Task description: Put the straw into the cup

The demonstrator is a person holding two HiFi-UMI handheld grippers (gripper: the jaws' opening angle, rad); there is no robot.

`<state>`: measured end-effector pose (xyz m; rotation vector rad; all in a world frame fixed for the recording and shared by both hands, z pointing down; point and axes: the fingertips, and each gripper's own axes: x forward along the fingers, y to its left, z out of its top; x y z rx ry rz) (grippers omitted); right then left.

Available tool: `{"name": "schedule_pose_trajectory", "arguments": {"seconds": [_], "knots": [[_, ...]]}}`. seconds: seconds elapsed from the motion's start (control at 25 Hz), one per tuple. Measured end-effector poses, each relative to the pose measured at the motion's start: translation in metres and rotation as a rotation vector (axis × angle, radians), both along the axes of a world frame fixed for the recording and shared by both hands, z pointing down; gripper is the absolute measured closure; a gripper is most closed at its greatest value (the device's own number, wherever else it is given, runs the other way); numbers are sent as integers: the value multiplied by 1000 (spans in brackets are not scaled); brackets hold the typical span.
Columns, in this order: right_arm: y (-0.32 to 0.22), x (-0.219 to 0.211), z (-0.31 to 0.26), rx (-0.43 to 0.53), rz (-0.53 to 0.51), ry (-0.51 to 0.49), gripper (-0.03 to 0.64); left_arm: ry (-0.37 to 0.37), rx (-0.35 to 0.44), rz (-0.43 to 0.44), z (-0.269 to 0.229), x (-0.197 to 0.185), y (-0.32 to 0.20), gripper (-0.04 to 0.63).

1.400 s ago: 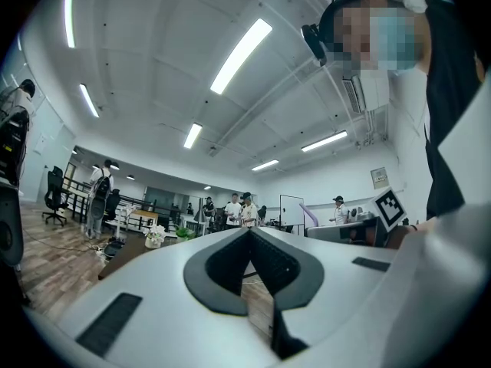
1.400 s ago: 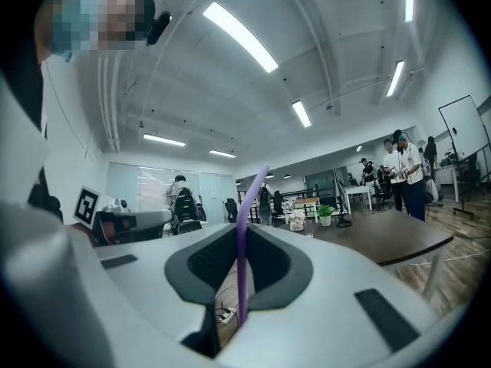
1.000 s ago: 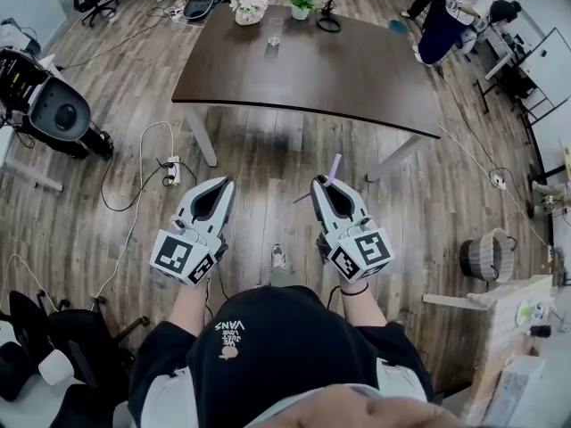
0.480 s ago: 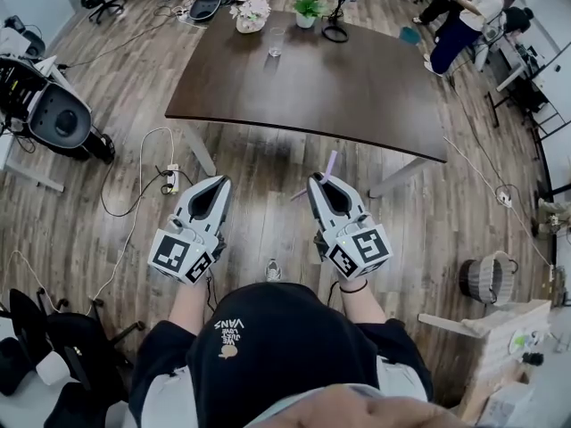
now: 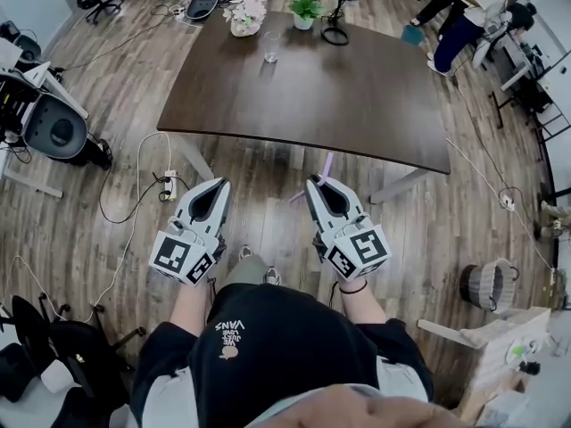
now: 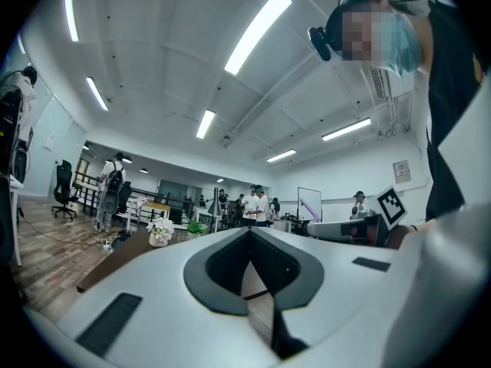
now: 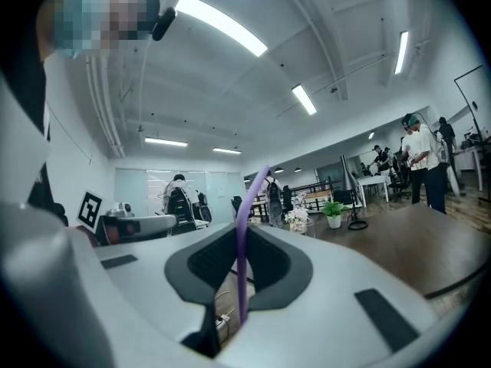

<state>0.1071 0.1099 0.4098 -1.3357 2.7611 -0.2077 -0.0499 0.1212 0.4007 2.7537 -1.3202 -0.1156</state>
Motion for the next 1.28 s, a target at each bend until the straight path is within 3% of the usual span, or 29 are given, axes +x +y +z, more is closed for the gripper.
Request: {"name": "schedule_pose_trajectory", "arguments": {"seconds": [0.76, 1.04, 1.28], "knots": [[-139, -34, -17, 30, 121, 13, 572, 25, 21, 138, -7, -27, -156, 586], [-168, -40, -15, 19, 165, 9, 572, 20, 11, 199, -5, -27, -191, 586], [-193, -35, -2, -5, 159, 12, 572, 27, -22, 190, 10, -24, -214, 584]]}}
